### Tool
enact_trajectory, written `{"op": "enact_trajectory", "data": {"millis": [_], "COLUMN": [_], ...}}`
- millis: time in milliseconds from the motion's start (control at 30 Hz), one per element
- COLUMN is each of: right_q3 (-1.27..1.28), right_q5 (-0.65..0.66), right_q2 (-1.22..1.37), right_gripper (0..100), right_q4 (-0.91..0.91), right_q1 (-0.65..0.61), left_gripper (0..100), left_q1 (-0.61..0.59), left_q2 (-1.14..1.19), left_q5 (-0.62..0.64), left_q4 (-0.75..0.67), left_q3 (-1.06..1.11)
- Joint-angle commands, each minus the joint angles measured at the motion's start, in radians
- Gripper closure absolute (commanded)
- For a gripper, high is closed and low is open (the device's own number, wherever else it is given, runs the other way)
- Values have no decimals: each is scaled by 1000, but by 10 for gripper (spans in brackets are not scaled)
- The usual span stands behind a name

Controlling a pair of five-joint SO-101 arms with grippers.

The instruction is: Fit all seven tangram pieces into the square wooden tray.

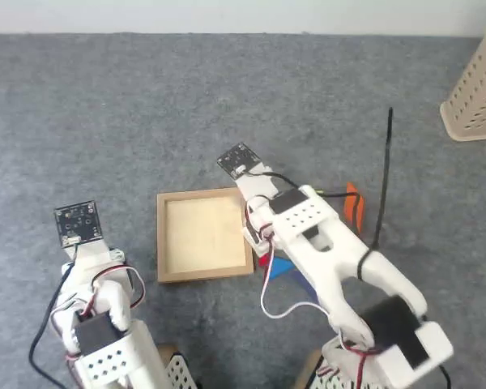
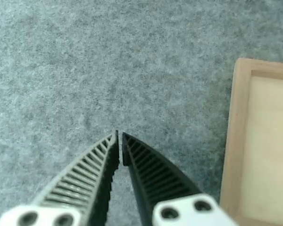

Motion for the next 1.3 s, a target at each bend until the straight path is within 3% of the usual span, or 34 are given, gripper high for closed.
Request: {"op": "enact_trajectory", "data": {"millis": [0, 267, 533, 1000, 1267], "right_q3": [14, -60, -81, -135, -130], "right_q5": [-9, -9, -8, -2, -8], "right_q2": [-33, 147, 176, 166, 36], "right_gripper": [667, 668, 822, 821, 821], "right_q4": [-59, -70, -68, -7, 73], "right_q1": [-44, -18, 45, 88, 88], "left_gripper": [987, 987, 987, 987, 987], "left_q1": [5, 5, 5, 5, 5], "left_q2": [-8, -8, -8, -8, -8], "left_q5": [14, 14, 14, 14, 14], "left_q4": [6, 6, 6, 6, 6], "left_q3": [-10, -10, -10, -10, -10]}}
